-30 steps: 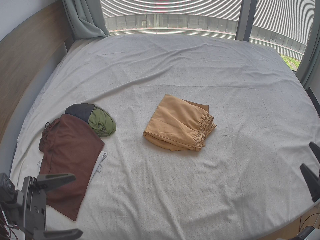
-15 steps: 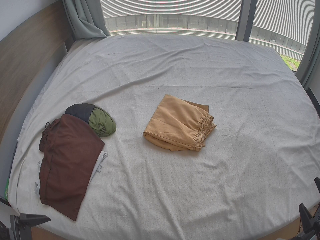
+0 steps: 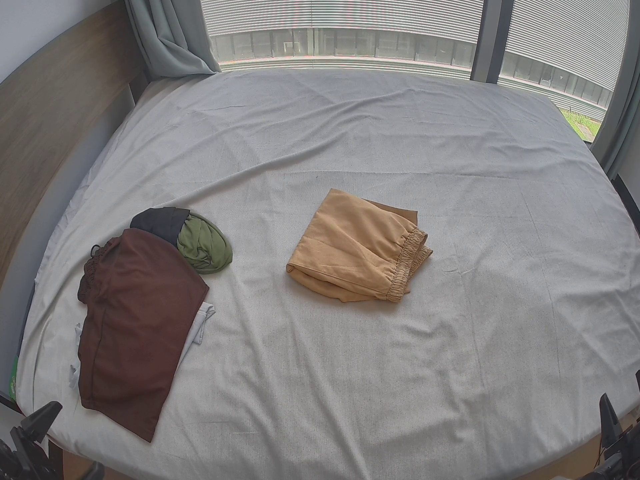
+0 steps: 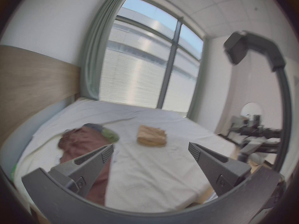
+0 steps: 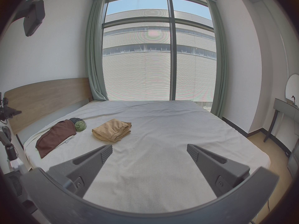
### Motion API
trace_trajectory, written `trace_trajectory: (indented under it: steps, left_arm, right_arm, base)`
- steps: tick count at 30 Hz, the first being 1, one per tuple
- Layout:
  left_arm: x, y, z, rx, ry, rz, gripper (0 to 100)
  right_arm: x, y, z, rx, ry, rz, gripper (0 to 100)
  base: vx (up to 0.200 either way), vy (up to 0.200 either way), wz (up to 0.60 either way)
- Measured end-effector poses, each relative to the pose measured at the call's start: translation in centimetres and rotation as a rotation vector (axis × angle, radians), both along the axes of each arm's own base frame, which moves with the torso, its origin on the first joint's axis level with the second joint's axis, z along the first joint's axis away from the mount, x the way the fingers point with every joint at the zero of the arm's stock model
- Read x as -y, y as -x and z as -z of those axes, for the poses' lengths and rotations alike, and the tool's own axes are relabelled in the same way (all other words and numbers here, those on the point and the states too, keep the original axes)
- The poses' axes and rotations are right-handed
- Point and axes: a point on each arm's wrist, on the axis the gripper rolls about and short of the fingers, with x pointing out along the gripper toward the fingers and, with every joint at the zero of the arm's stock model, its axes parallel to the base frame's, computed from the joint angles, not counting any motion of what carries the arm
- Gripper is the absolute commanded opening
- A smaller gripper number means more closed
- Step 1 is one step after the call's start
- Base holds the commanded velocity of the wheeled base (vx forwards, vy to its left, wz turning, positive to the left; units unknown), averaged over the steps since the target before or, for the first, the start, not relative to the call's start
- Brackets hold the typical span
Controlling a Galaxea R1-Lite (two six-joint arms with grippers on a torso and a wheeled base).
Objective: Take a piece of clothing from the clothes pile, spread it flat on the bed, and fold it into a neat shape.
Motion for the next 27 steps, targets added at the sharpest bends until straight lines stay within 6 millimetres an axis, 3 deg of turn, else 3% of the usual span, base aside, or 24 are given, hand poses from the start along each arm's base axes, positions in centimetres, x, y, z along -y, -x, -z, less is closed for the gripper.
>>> trace_trajectory:
  steps: [15, 27]
  left_arm:
    - [-0.5, 0.3, 1.7, -0.052, -0.103, -0.558, 100]
    - [-0.5, 0.4, 1.9, -0.056, -0.125, -0.539, 100]
  right_arm:
    - [-0.1, 0.0, 0.2, -0.009, 0.000, -0.029, 100]
    - [-0.1, 0.0, 0.2, -0.009, 0.000, -0.029, 100]
  base:
    - [0.000, 0.000, 0.00]
    - [0.000, 0.000, 0.00]
